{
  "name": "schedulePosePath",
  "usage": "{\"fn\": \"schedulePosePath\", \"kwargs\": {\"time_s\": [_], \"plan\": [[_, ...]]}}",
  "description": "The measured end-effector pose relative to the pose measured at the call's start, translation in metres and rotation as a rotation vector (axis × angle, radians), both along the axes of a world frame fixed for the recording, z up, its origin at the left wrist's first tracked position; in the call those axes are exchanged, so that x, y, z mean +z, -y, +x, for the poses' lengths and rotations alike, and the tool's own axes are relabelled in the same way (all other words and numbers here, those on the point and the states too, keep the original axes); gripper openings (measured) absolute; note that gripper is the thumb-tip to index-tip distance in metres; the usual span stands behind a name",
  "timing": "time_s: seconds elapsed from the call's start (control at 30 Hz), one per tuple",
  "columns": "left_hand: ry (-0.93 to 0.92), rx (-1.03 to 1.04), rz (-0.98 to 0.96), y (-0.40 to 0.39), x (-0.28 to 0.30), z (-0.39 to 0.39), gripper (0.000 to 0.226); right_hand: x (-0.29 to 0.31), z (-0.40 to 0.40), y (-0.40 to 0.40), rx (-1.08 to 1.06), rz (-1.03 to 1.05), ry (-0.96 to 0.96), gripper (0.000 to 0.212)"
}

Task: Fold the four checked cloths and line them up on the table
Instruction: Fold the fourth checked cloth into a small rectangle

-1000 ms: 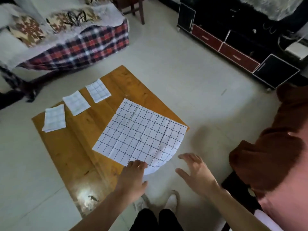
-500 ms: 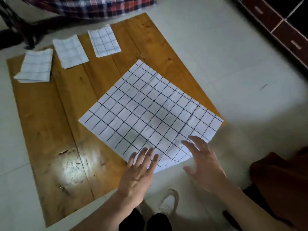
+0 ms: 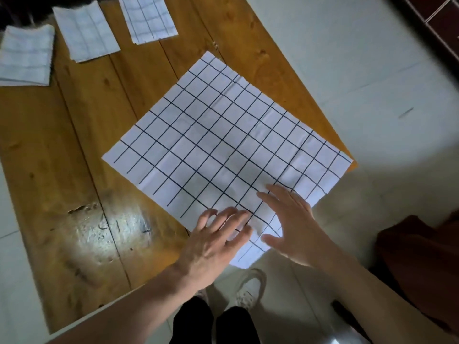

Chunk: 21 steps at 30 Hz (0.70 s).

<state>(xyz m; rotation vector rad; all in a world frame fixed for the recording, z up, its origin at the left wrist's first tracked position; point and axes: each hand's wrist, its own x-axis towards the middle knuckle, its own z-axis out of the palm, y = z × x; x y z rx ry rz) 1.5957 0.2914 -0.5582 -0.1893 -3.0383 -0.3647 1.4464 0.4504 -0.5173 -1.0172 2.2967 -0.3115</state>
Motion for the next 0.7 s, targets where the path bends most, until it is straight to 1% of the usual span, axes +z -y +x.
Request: {"fn": "schedulePosePath", "kwargs": {"time_s": [0.07, 0.13, 0.2, 0.27, 0.33, 0.4, 0.5, 0.57, 0.6, 0.67, 0.7], "plan": [[-0.073, 0.021, 0.053, 0.001, 0.006, -0.001, 0.036, 0.01, -0.006, -0.006, -0.008, -0.043, 0.066, 0.089], [-0.152, 0.068, 0.115, 0.004, 0.013, 0.001, 0.033, 0.023, -0.01, -0.013, 0.021, -0.069, 0.104, 0.099], [-0.206, 0.114, 0.162, 0.012, 0.022, 0.005, 0.035, 0.037, -0.012, -0.017, 0.062, -0.049, 0.117, 0.105], [-0.202, 0.175, 0.19, 0.023, 0.032, 0.009, 0.044, 0.045, -0.014, -0.02, 0.108, 0.003, 0.091, 0.107], [-0.156, 0.243, 0.213, 0.035, 0.044, 0.013, 0.055, 0.045, -0.015, -0.022, 0.157, 0.048, 0.017, 0.108], [-0.132, 0.309, 0.256, 0.047, 0.052, 0.018, 0.062, 0.04, -0.014, -0.022, 0.186, 0.107, -0.101, 0.11], [-0.111, 0.449, 0.417, 0.068, 0.057, 0.027, 0.062, 0.036, -0.015, -0.013, 0.162, 0.14, -0.287, 0.115], [-0.097, 0.522, 0.579, 0.083, 0.058, 0.03, 0.054, 0.034, -0.015, -0.004, 0.1, 0.066, -0.384, 0.103], [-0.092, 0.541, 0.67, 0.09, 0.06, 0.032, 0.046, 0.033, -0.016, 0.001, 0.051, 0.008, -0.417, 0.094], [-0.081, 0.575, 0.813, 0.101, 0.066, 0.033, 0.026, 0.034, -0.015, 0.013, -0.078, -0.097, -0.444, 0.076], [-0.068, 0.593, 0.858, 0.105, 0.068, 0.033, 0.024, 0.035, -0.016, 0.019, -0.133, -0.135, -0.436, 0.066]]}}
